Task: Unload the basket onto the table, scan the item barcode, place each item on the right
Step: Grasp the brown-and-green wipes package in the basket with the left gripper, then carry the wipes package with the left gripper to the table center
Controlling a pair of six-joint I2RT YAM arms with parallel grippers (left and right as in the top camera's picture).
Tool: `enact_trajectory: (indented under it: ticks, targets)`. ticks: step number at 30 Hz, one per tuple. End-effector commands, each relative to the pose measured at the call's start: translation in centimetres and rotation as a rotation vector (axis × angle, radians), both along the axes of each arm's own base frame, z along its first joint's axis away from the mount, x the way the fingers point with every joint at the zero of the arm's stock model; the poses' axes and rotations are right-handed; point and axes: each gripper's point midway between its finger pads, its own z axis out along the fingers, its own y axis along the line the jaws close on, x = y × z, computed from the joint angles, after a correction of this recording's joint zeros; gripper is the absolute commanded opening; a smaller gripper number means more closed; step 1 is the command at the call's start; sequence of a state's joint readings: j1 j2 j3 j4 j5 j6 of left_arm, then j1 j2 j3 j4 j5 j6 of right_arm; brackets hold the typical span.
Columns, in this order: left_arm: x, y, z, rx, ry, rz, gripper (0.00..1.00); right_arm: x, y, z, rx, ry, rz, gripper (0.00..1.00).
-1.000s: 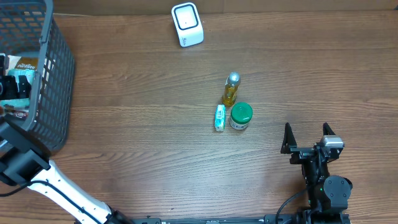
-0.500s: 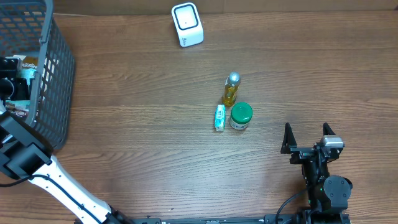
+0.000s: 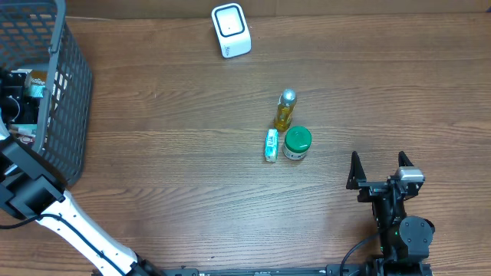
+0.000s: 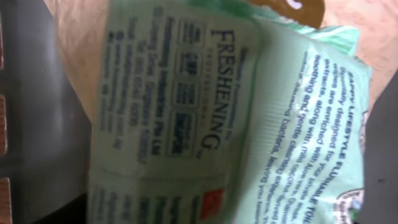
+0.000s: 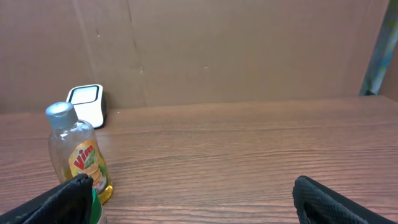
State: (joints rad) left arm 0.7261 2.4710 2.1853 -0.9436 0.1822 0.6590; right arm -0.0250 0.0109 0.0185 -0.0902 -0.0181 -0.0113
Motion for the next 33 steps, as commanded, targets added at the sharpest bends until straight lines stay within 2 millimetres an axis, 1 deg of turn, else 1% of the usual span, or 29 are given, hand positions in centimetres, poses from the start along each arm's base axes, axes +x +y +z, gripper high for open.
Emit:
enact_trajectory:
  ticks: [1, 2, 3, 4, 9, 11, 12, 13, 14, 16, 19, 22, 24, 28, 31, 33]
  targets:
    - [-1.4, -0.7, -3.8, -0.042, 0.098, 0.007, 0.61, 0.0, -0.2, -0.2, 0.004, -0.003, -0.013, 1.00]
    - [-1.5, -0.8, -3.9, -0.050, 0.099, 0.021, 0.55, 0.0, -0.3, -0.2, 0.004, -0.003, -0.013, 1.00]
    - [-1.5, -0.9, -3.9, -0.063, 0.097, 0.036, 0.52, 0.0, -0.2, -0.2, 0.004, -0.003, -0.013, 1.00]
    - [-1.5, -1.1, -3.9, -0.075, 0.094, 0.047, 0.48, 0.0, -0.2, -0.2, 0.004, -0.003, -0.013, 1.00]
    - [-1.6, -1.7, -3.9, -0.114, 0.096, 0.063, 0.35, 0.0, -0.3, -0.2, 0.004, -0.003, -0.013, 1.00]
    - [-1.6, -1.7, -3.9, -0.128, 0.094, 0.105, 0.25, 0.0, -0.2, -0.2, 0.004, -0.003, -0.013, 1.00]
    - [-1.6, -1.7, -3.6, -0.133, 0.088, 0.131, 0.21, 0.0, -0.3, -0.2, 0.004, -0.003, -0.013, 1.00]
    - [-1.4, -1.5, -3.4, -0.135, 0.080, 0.155, 0.09, 0.0, -0.2, -0.2, 0.004, -0.003, -0.013, 1.00]
    - [-1.3, -1.4, -2.9, -0.135, 0.068, 0.178, 0.04, 0.0, -0.2, -0.2, 0.004, -0.003, -0.013, 1.00]
    - [-0.8, -1.0, -1.5, -0.134, 0.036, 0.232, 0.04, 0.0, -0.2, -0.2, 0.004, -0.003, -0.013, 1.00]
    - [0.0, -0.3, 1.7, -0.117, -0.029, 0.290, 0.04, 0.0, -0.2, -0.2, 0.004, -0.003, -0.013, 1.00]
    - [0.7, 0.1, 6.0, -0.082, -0.106, 0.312, 0.04, 0.0, -0.3, -0.2, 0.004, -0.003, -0.013, 1.00]
    - [1.0, 0.1, 9.2, -0.050, -0.163, 0.307, 0.04, 0.0, -0.2, -0.2, 0.004, -0.003, -0.013, 1.00]
    - [1.4, -0.7, 15.3, -0.004, -0.272, 0.317, 0.04, 0.0, -0.3, -0.2, 0.004, -0.003, -0.013, 1.00]
    - [1.4, -2.0, 20.3, 0.029, -0.361, 0.316, 0.04, 0.0, -0.3, -0.2, 0.004, -0.003, -0.013, 1.00]
    - [1.2, -2.9, 23.2, 0.044, -0.414, 0.316, 0.04, 0.0, -0.3, -0.2, 0.004, -0.003, -0.013, 1.00]
